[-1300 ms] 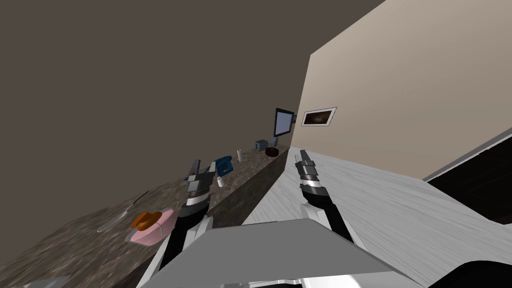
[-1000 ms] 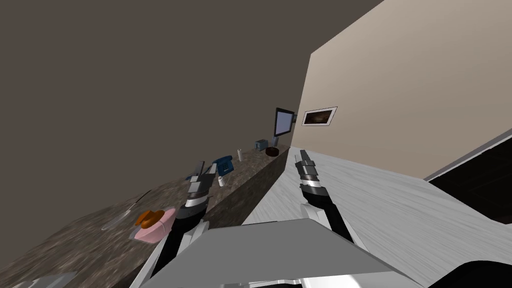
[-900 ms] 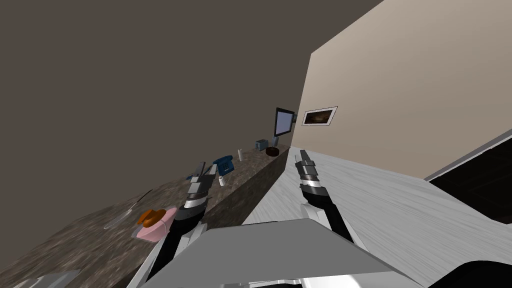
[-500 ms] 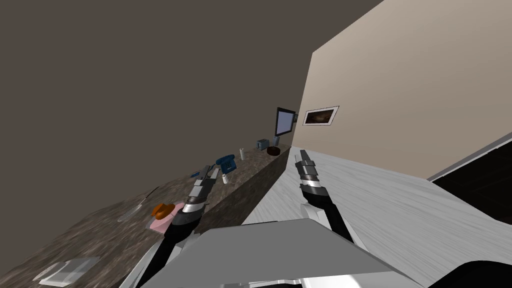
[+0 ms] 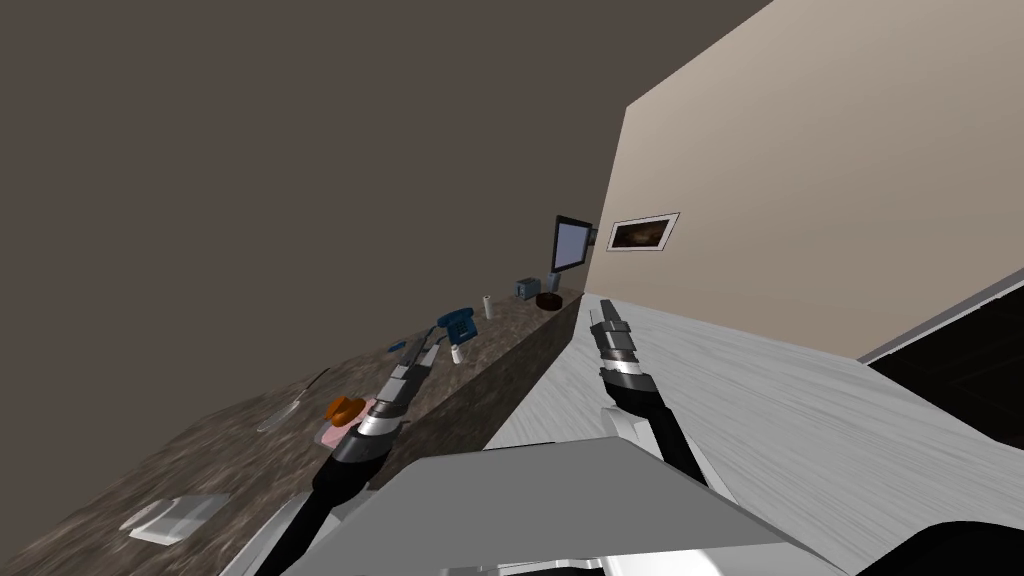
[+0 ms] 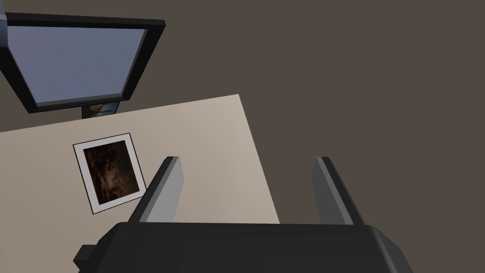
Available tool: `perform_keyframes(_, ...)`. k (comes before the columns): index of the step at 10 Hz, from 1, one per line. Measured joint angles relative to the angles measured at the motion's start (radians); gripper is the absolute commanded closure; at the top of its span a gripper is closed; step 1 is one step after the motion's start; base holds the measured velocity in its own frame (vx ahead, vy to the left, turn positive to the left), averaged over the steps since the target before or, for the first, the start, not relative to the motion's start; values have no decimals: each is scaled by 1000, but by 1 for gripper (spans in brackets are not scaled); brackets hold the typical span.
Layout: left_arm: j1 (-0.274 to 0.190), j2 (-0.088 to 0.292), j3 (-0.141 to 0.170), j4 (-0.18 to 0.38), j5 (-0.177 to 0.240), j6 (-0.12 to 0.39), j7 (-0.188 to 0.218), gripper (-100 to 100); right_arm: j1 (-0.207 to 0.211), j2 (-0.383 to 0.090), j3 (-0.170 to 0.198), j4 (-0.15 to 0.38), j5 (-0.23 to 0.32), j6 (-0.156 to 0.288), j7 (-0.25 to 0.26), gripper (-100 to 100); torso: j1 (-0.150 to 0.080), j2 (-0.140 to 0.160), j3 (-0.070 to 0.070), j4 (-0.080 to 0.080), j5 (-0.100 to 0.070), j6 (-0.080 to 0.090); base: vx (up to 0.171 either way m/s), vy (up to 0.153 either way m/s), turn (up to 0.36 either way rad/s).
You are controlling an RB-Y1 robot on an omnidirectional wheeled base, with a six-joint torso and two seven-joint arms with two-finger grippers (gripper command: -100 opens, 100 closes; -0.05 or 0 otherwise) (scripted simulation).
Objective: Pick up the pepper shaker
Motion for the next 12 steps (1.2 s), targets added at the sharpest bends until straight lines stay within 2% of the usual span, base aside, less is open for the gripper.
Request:
perform_keyframes(6, 77, 169, 8, 23, -5, 25, 21, -100, 0, 0, 0, 0, 0, 0, 0, 0, -1, -1, 0, 0, 0, 0, -21, 34, 5)
perform_keyframes(8, 95, 211, -1, 23, -13, 43, 20, -100, 0, 0, 0, 0, 0, 0, 0, 0, -2, -1, -1, 0, 0, 0, -10, 10, 0)
perform_keyframes(12, 128, 311, 7, 46, -12, 67, 33, -100, 0, 0, 0, 0, 0, 0, 0, 0, -3, -2, -1, 0, -1, 0, -3, 4, -5)
